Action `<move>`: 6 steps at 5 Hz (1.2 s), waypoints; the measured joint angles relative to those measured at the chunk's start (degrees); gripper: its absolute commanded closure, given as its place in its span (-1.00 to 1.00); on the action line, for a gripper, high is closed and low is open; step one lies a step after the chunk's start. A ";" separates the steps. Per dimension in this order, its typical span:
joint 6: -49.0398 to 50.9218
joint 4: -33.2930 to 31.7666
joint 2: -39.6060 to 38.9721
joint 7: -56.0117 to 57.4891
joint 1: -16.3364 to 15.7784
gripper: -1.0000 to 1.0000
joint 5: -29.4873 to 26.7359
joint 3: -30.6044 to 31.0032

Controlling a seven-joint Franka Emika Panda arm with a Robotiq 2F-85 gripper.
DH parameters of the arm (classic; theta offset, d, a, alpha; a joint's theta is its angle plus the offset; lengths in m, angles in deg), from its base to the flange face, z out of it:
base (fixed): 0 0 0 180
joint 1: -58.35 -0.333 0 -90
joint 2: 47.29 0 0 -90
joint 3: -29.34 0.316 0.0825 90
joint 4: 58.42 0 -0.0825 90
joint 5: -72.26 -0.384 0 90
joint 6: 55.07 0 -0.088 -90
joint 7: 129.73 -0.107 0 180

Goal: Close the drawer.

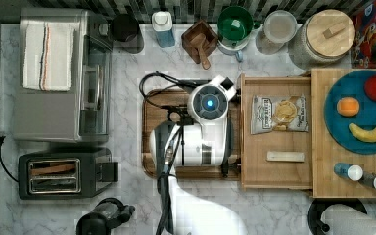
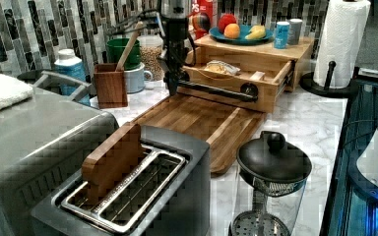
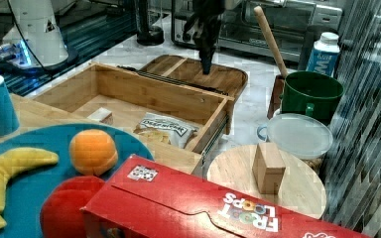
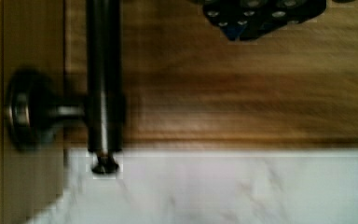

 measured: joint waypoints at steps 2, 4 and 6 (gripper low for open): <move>2.13 -2.91 -0.19 0.22 1.53 1.00 -0.08 -1.05; 5.06 -2.24 -0.31 5.29 2.54 1.00 -0.02 -0.78; 3.97 -0.78 -1.01 16.62 4.98 1.00 -0.01 -0.88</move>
